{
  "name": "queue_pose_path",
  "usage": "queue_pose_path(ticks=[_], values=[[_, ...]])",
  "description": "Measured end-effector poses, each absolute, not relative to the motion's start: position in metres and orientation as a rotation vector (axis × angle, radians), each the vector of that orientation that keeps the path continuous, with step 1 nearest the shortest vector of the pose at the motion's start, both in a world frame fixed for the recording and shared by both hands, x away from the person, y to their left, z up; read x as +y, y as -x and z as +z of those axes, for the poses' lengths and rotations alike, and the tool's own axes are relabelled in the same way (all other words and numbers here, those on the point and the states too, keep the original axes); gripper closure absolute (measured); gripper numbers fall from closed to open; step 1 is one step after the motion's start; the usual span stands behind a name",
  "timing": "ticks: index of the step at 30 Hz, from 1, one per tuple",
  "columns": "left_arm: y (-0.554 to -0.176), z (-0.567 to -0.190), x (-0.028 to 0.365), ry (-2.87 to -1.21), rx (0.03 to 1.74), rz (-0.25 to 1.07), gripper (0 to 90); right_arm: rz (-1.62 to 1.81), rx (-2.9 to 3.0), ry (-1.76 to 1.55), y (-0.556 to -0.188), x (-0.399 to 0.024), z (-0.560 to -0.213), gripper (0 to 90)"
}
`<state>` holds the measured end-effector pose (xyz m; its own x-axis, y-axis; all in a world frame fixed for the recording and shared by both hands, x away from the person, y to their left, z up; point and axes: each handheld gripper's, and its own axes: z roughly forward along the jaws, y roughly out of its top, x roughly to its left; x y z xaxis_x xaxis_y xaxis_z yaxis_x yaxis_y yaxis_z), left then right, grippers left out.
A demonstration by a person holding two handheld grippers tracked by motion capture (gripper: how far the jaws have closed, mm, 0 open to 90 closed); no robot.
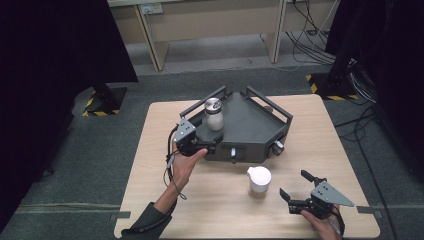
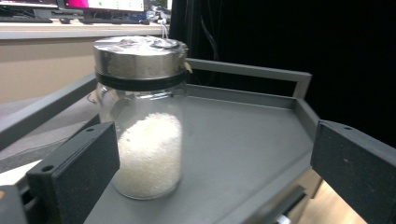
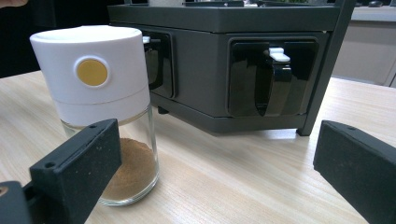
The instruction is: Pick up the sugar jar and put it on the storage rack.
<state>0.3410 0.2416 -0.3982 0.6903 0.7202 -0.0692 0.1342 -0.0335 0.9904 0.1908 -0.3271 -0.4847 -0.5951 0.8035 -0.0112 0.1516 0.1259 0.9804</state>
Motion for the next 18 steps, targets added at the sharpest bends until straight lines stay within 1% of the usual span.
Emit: queue_pose_path(ticks=[18], values=[[-0.319,-0.414,0.250,-1.570,0.695,0.510,0.7,1.504,1.849,-0.918,-0.191,-0.327,-0.485,1.4]])
